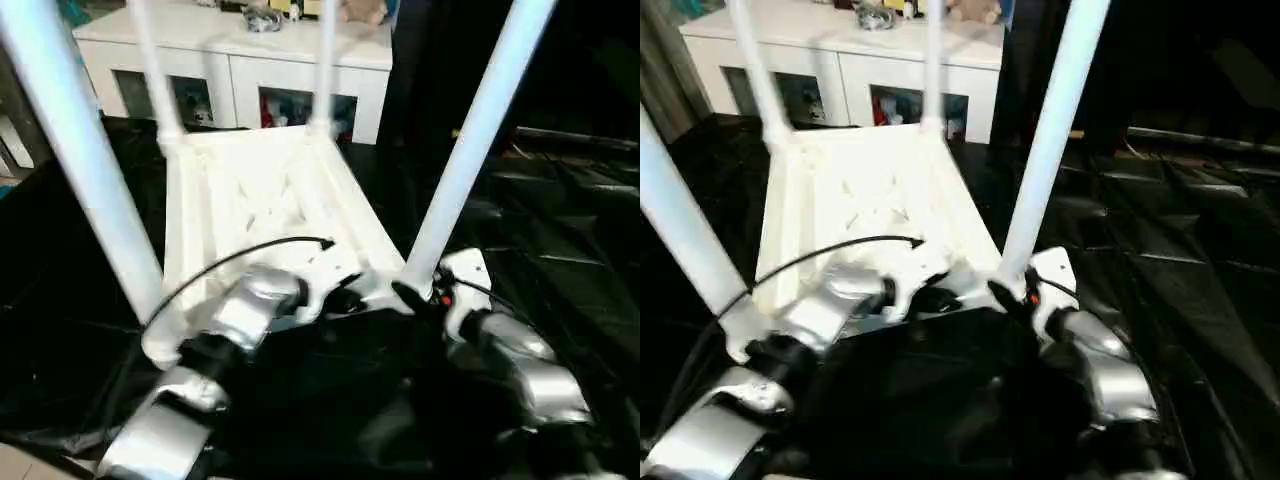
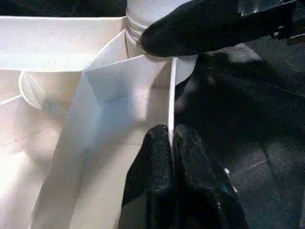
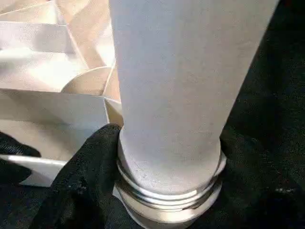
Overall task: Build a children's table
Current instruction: Rotate leg to tighten
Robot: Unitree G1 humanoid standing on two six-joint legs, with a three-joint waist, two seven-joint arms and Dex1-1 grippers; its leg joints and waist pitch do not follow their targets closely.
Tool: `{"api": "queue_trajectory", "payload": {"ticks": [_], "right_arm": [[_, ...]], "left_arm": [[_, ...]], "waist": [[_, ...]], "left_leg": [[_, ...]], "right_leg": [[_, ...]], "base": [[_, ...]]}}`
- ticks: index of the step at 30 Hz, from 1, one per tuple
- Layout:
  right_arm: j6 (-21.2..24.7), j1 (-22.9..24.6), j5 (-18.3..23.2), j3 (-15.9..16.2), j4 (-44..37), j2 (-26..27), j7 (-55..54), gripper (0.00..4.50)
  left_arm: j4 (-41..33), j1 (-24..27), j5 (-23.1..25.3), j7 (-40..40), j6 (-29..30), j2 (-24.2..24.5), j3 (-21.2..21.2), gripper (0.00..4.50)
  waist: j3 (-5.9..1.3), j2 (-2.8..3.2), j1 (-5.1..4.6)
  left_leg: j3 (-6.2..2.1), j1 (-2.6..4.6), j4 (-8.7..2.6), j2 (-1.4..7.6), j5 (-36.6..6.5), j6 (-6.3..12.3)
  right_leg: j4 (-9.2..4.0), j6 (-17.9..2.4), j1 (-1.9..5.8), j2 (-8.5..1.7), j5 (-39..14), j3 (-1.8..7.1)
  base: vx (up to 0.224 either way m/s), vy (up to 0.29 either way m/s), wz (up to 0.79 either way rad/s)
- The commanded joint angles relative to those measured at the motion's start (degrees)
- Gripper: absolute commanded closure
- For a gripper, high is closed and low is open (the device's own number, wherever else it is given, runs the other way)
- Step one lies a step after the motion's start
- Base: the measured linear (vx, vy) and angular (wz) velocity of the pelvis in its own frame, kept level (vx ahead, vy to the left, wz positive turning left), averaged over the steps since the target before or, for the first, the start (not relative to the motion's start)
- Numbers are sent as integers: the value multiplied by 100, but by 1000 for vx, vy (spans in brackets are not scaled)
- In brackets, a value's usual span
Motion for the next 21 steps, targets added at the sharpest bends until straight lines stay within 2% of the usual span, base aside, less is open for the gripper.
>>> {"api": "queue_trajectory", "payload": {"ticks": [1, 2, 4, 6, 7, 8, 9, 11, 12, 13, 14, 15, 16, 17, 18, 19, 21], "right_arm": [[7, -22, 1, 744, 107, 424, 464, 178], [13, -16, 127, 687, 65, 418, 607, 178], [27, -11, 221, 636, 24, 408, 701, 122], [25, -18, 238, 599, 1, 399, 689, 108], [29, -10, 269, 592, -72, 282, 836, 108], [2, 6, 241, 640, -221, -37, 1163, 74], [-50, 12, 184, 674, -250, -172, 1265, 74], [-236, 29, 44, 740, -289, -481, 1495, 74], [-345, 39, -25, 767, -298, -629, 1606, 74], [-400, 59, -15, 746, -326, -813, 1808, 74], [-419, 110, 95, 699, -421, -1047, 2153, 74], [-368, 191, 262, 666, -584, -1300, 2597, 74], [-355, 205, 288, 665, -613, -1334, 2664, 74], [-332, 230, 333, 664, -665, -1394, 2782, 74], [-300, 263, 373, 679, -733, -1468, 2914, 74], [-236, 330, 460, 711, -869, -1621, 3198, 74], [-203, 381, 530, 776, -980, -1803, 3512, 74]], "left_arm": [[228, 12, -10, 209, -154, -448, -273, 450], [231, 16, -29, 108, -195, -418, -280, 450], [240, 16, -42, 42, -224, -390, -279, 450], [286, -1, -35, 52, -234, -379, -257, 450], [234, 19, -82, -70, -239, -321, -230, 450], [122, 88, -195, -460, -402, -153, -217, 450], [74, 119, -232, -595, -405, -84, -216, 450], [-19, 185, -300, -899, -474, 77, -212, 450], [-60, 216, -328, -1040, -511, 154, -208, 450], [-135, 266, -393, -1257, -530, 271, -189, 450], [-239, 337, -462, -1556, -576, 453, -192, 450], [-340, 406, -555, -1864, -607, 635, -177, 450], [-351, 413, -569, -1902, -611, 656, -172, 450], [-371, 427, -593, -1968, -618, 693, -164, 450], [-410, 445, -625, -2048, -599, 738, -154, 450], [-489, 485, -689, -2218, -565, 833, -131, 450], [-653, 569, -774, -2485, -444, 1019, -110, 450]], "waist": [[-118, -54, -18], [-126, -77, -24], [-123, -72, -26], [-132, -74, -27], [-130, -85, -27], [-122, -91, -24], [-132, -88, -10], [-126, -85, 0], [-143, -94, 16], [-145, -99, 20], [-147, -102, 50], [-142, -133, 65], [-152, -122, 91], [-156, -103, 124], [-166, -131, 119], [-172, -124, 131], [-176, -134, 140]], "left_leg": [[-153, 69, -454, 167, -2435, -27], [-157, 54, -457, 166, -2435, -6], [-150, 56, -457, 170, -2435, 24], [-151, 46, -459, 174, -2388, 26], [-145, 48, -458, 176, -2400, 38], [-149, 39, -465, 181, -2398, 50], [-148, 36, -461, 190, -2377, 78], [-137, 36, -458, 200, -2337, 107], [-129, 4, -455, 200, -2115, 147], [-116, 6, -447, 203, -2065, 169], [-99, 23, -428, 210, -1991, 233], [-79, 13, -414, 206, -1904, 323], [-84, 9, -412, 214, -1820, 360], [-64, 29, -402, 228, -1661, 424], [-51, 25, -387, 225, -1498, 447], [-58, 9, -390, 225, -1426, 470], [-54, -8, -365, 232, -1106, 576]], "right_leg": [[-579, -508, 20, -214, -3030, 70], [-577, -498, 37, -219, -3044, 67], [-579, -529, 24, -215, -2980, 73], [-566, -564, 32, -217, -2883, 74], [-567, -583, 29, -216, -2862, 75], [-566, -595, 35, -221, -2866, 73], [-558, -598, 58, -222, -2805, 74], [-548, -649, 48, -222, -2660, 87], [-510, -716, 86, -234, -2387, 92], [-501, -750, 82, -226, -2276, 94], [-483, -834, 85, -226, -2085, 103], [-466, -886, 98, -218, -1976, 113], [-445, -903, 119, -230, -1878, 116], [-426, -983, 102, -219, -1615, 122], [-395, -1090, 111, -211, -1373, 115], [-367, -1124, 149, -211, -1255, 103], [-306, -1243, 166, -205, -811, 95]], "base": [[0, 0, 0], [0, 0, 0], [0, 0, 0], [0, 0, 0], [0, 0, 0], [0, 0, 0], [0, 0, 0], [0, 0, 0], [0, 0, 0], [0, 0, 0], [0, 0, 0], [0, 0, 0], [0, 0, 0], [0, 0, 0], [0, 0, 0], [0, 0, 0], [0, 0, 0]]}}
